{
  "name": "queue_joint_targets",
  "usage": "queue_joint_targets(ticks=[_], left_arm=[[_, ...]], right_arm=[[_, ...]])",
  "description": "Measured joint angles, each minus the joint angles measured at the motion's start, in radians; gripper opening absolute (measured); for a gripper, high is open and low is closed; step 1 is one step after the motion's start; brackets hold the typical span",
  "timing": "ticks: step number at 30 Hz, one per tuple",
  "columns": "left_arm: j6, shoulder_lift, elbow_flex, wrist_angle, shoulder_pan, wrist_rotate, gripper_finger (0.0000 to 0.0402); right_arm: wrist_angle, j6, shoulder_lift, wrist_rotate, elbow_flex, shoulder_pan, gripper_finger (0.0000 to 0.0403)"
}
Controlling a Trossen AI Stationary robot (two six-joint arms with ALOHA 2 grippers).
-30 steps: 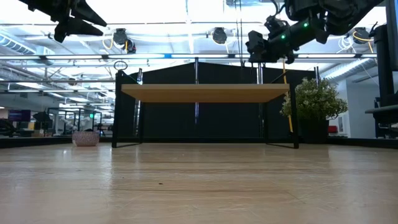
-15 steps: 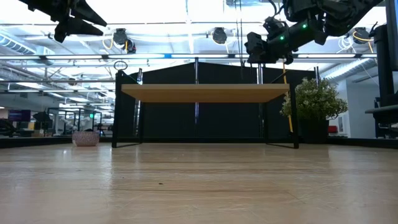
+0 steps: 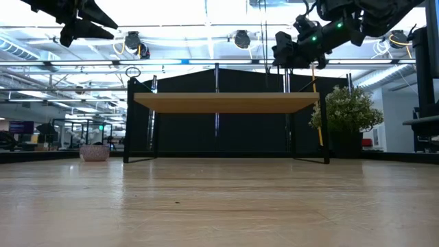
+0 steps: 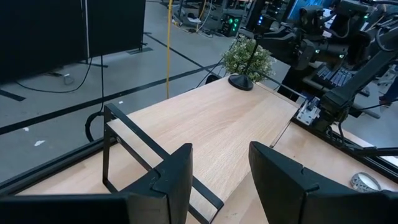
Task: Pick & Place candle stick holders
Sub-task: Put the left black candle holder on the shelf
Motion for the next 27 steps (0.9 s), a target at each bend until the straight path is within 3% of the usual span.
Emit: queue_joint_targets(ticks=[6, 13, 21, 27], left_arm=[[0.000, 0.000, 0.000, -0.005, 0.000, 0.002, 0.0161], [0.004, 0.000, 0.000, -0.007, 0.000, 0.005, 0.0161], [0.001, 0.000, 0.000, -0.009, -0.001, 0.080, 0.0161], [-0.004, 0.000, 0.000, -0.038, -0.001, 0.082, 0.0161]], right_arm=[[-0.125, 0.000, -0.085, 0.000, 0.000, 0.053, 0.0187], [-0.243, 0.000, -0.214, 0.000, 0.000, 0.136, 0.0182], [-0.366, 0.052, -0.339, -0.001, 0.000, 0.223, 0.0148], [-0.455, 0.101, -0.404, 0.000, 0.000, 0.262, 0.0083]])
